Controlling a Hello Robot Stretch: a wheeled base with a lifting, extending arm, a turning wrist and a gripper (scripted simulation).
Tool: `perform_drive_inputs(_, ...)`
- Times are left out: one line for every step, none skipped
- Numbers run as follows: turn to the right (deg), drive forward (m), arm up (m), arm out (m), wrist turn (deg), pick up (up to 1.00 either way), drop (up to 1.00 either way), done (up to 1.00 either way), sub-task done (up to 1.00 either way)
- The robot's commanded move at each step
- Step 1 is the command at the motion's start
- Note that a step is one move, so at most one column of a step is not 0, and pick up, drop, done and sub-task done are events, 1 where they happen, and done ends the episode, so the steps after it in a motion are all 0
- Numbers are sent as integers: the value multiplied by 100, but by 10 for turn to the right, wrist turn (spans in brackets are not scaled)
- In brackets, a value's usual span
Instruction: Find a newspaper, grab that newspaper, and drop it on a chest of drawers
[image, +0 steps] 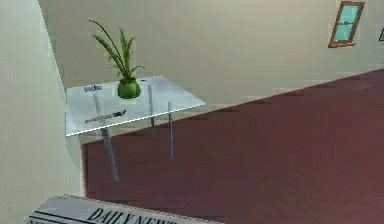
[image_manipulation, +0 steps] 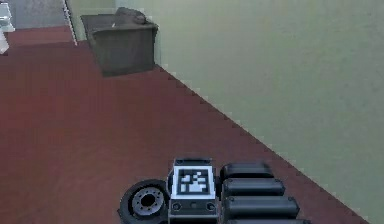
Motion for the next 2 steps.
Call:
perform_drive_inputs(450,0,0,0,0,0,0,0,0)
perform_drive_inputs(450,0,0,0,0,0,0,0,0)
